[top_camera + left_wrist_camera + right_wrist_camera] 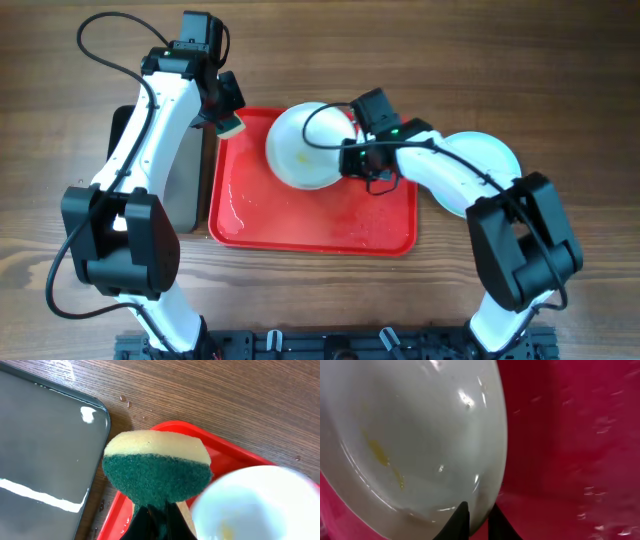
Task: Clean dirty plates on tray and stack at the side
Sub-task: 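Grip the white plate's rim with the right gripper and pull it center, then carry the sponge with the left gripper over the held white plate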
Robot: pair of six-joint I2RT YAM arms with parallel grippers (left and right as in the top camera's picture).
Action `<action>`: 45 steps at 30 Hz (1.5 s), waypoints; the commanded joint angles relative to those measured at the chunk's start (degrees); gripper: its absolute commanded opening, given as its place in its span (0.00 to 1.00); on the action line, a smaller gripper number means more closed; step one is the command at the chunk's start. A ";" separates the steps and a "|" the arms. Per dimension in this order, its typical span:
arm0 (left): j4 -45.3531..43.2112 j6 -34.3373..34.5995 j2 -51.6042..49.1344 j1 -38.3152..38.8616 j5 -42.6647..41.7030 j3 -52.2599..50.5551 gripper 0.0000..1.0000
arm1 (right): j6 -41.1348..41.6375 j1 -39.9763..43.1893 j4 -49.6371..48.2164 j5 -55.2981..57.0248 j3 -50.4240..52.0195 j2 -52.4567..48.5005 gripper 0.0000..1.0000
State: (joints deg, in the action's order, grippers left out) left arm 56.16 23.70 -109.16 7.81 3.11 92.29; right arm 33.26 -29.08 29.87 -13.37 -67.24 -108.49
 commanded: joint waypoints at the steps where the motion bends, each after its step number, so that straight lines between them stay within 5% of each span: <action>1: -0.13 0.79 0.61 0.11 -0.35 -0.44 0.04 | -3.30 -2.56 1.14 -3.37 -2.97 -0.79 0.22; 8: -0.24 0.79 0.61 0.11 -0.33 -0.44 0.04 | -16.06 0.85 5.66 -1.57 -13.29 -0.81 0.50; 13: -0.44 0.79 0.61 0.11 -0.33 -0.44 0.04 | -24.28 1.05 1.22 2.14 -13.31 -4.85 0.50; 21: -0.37 0.79 0.61 0.11 -0.33 -0.44 0.04 | -23.87 1.05 -3.28 0.52 -13.55 -11.69 0.49; 24: -0.39 0.79 0.61 0.17 -0.35 -0.44 0.04 | -21.55 1.03 -3.23 0.52 -13.55 -11.69 0.28; 25: -0.39 0.79 0.61 0.22 -0.37 -0.44 0.04 | -20.17 0.98 -2.91 0.55 -13.55 -11.69 0.10; 26: -0.39 0.79 0.61 0.28 -0.52 -0.44 0.04 | -17.44 0.96 -2.21 0.98 -13.55 -11.69 0.04; 31: -0.39 0.81 0.61 0.33 -0.74 -0.44 0.04 | 4.02 0.22 7.08 4.63 -13.53 -11.69 0.04; 34: -0.39 0.79 0.61 0.33 -0.74 -0.44 0.04 | 9.01 -0.66 10.27 -0.26 -13.53 -11.69 0.04; 36: -0.42 0.79 0.61 0.33 -0.72 -0.44 0.04 | 8.72 -0.68 10.10 -2.56 -13.53 -11.69 0.08; 40: -0.39 0.79 0.61 0.33 -0.72 -0.44 0.04 | -0.50 1.16 5.14 0.42 -13.55 -11.69 0.40; 43: -0.42 0.81 0.61 0.33 -0.74 -0.44 0.04 | -5.01 2.08 3.56 4.33 -13.53 -11.72 0.40; 45: -0.42 0.79 0.61 0.33 -0.79 -0.44 0.04 | -5.18 1.95 3.61 4.44 -13.53 -11.76 0.31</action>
State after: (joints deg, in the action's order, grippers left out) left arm 55.94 23.70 -109.16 7.88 3.09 92.27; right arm 31.38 -27.31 33.52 -12.10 -81.01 -119.48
